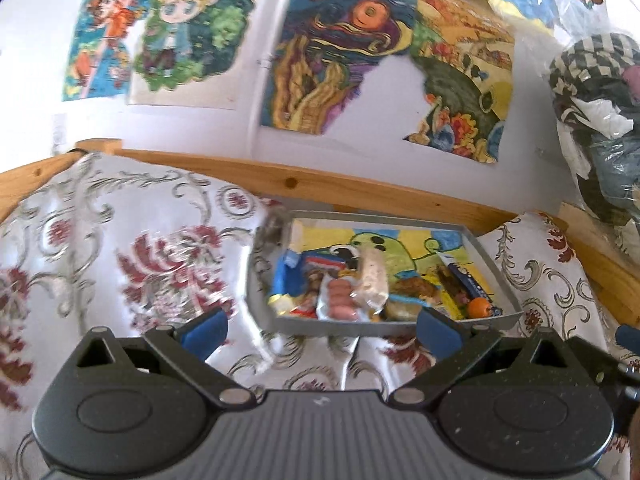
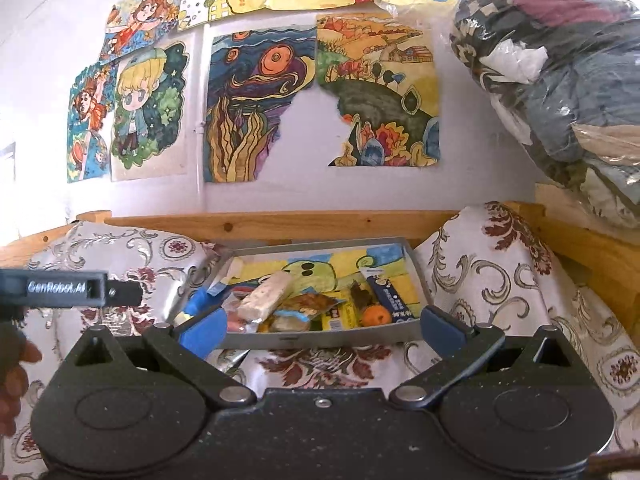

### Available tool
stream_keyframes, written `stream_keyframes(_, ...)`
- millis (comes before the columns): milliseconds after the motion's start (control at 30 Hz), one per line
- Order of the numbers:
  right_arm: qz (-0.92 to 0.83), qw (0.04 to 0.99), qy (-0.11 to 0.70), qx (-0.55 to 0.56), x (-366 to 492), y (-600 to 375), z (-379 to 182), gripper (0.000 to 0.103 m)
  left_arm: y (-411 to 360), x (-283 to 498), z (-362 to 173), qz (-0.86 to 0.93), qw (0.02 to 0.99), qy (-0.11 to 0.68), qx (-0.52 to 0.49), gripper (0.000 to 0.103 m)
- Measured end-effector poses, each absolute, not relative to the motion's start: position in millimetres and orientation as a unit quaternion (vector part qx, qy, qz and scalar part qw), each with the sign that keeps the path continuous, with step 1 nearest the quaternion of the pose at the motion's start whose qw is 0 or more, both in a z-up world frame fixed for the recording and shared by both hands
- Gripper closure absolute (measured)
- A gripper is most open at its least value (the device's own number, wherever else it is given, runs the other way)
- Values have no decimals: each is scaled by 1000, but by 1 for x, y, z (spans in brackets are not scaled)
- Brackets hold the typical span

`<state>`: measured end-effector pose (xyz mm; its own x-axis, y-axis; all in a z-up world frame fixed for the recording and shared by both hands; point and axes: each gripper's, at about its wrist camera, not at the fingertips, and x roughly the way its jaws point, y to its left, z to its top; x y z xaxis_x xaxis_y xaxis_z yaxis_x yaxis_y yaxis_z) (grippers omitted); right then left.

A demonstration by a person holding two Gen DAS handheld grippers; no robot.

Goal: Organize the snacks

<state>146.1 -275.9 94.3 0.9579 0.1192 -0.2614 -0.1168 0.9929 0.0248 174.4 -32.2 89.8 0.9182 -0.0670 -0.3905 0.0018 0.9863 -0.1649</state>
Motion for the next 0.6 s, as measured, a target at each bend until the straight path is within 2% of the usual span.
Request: stream_keyframes(600, 45, 989, 144, 8, 88, -261, 86, 1, -2, 101, 62, 10, 977, 194, -88, 0)
